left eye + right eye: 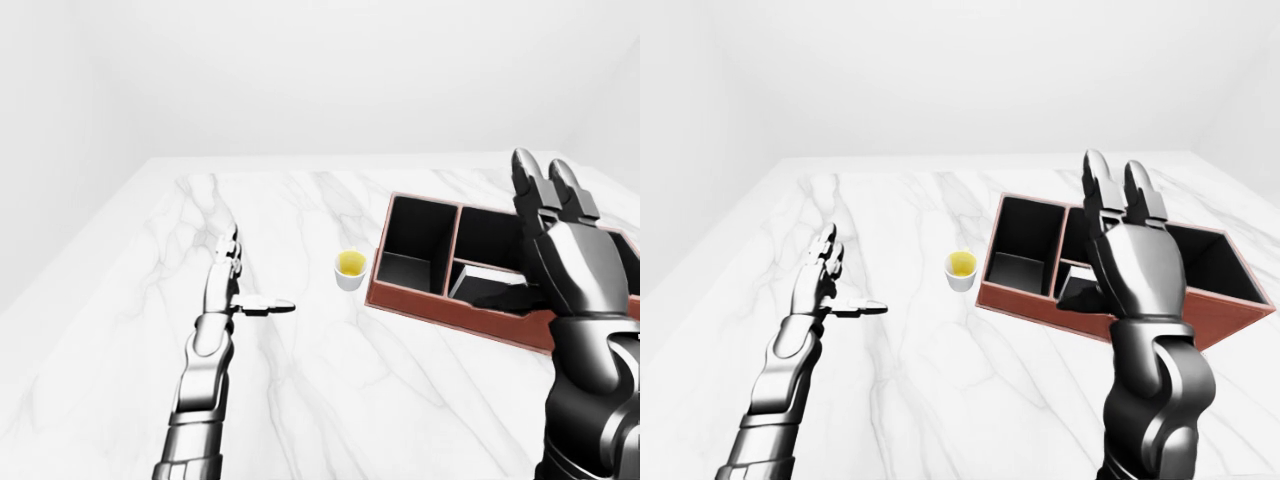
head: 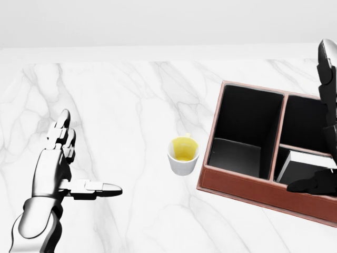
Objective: Pick up the book and place it in the caddy.
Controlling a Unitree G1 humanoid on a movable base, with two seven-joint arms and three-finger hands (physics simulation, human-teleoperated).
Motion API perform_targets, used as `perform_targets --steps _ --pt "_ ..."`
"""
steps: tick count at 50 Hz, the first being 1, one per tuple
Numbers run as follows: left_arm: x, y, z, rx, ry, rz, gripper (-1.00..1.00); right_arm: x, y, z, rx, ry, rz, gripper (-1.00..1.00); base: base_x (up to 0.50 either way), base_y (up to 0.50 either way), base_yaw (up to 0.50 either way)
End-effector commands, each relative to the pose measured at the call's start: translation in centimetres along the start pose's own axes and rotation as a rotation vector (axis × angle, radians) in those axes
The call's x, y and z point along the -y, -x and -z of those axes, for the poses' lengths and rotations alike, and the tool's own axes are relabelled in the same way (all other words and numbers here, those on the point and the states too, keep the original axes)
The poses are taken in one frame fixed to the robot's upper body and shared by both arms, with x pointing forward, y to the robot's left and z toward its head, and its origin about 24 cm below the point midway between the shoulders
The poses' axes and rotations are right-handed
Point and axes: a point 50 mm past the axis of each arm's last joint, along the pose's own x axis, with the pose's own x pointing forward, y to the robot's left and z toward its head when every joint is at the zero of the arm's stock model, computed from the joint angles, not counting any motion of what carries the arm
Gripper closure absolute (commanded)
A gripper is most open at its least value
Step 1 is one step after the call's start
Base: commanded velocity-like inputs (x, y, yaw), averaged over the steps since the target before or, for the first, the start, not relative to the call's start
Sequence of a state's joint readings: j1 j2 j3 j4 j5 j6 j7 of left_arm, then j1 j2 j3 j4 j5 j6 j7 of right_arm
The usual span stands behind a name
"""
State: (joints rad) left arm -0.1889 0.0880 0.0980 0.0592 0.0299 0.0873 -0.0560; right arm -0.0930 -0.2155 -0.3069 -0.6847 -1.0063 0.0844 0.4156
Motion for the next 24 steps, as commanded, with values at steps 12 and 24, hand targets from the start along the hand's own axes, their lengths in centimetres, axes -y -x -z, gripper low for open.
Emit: perform_targets --steps 12,24 --pt "-0.8 1.2 -3.2 0.148 0.074 -0.022 -1.00 6.4 7.4 -0.1 0.210 -0.412 0.232 -1.00 0.00 0.00 0.00" --pt "-3.1 6.5 -10.3 0.509 0.218 -0.030 -1.00 8.2 9.6 1.0 0.236 -0.530 0.365 -1.00 0.00 0.00 0.00"
